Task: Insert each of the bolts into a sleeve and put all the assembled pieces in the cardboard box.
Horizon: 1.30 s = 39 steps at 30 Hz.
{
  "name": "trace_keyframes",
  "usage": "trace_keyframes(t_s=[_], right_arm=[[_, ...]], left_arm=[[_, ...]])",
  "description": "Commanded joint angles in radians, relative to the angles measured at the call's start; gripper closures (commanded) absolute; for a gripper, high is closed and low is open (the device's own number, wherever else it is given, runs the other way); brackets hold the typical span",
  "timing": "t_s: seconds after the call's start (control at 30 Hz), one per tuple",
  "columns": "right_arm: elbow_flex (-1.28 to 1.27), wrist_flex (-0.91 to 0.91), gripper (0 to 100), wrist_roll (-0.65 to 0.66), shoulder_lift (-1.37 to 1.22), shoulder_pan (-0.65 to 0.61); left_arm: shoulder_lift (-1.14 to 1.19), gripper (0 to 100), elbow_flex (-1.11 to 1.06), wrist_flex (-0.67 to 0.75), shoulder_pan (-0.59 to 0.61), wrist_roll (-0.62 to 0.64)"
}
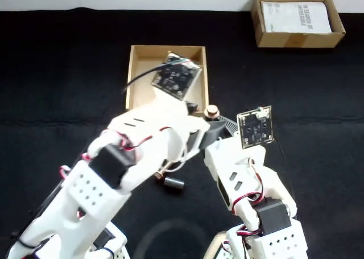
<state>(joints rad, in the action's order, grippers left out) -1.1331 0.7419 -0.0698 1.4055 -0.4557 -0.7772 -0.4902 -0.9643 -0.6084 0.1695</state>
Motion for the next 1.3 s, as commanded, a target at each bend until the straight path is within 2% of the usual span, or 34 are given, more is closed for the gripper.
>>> trace_keyframes(t_s=[0.0,0.17,0.27,0.4,0.57,0.77,0.93,1.03,1.27], right_arm=[[0.064,-0.064,99.1,0.005,0.01,0.018],[0.077,-0.105,99.1,0.005,-0.016,0.038],[0.136,-0.101,99.1,0.0,-0.081,0.048],[0.254,-0.101,99.1,0.0,-0.211,0.048],[0.427,-0.101,99.1,0.005,-0.44,0.044],[0.691,-0.101,99.1,0.028,-0.773,0.042],[0.855,-0.101,99.1,0.215,-1.036,0.008],[0.901,-0.101,99.1,0.384,-1.175,-0.016],[1.05,-0.101,99.1,0.692,-1.472,-0.038]], left_arm=[[-0.097,76,0.019,-0.077,0.005,-0.063],[-0.236,79,0.01,-0.218,0.008,-0.084],[-0.306,88,0.01,-0.307,0.008,-0.084],[-0.39,99,0.01,-0.358,0.022,-0.084],[-0.489,99,-0.021,-0.373,0.16,-0.081],[-0.67,99,-0.183,-0.37,0.444,-0.08],[-0.897,99,-0.369,-0.37,0.634,-0.083],[-1.041,99,-0.484,-0.368,0.722,-0.083],[-1.036,99,-0.582,-0.368,0.947,-0.083]])
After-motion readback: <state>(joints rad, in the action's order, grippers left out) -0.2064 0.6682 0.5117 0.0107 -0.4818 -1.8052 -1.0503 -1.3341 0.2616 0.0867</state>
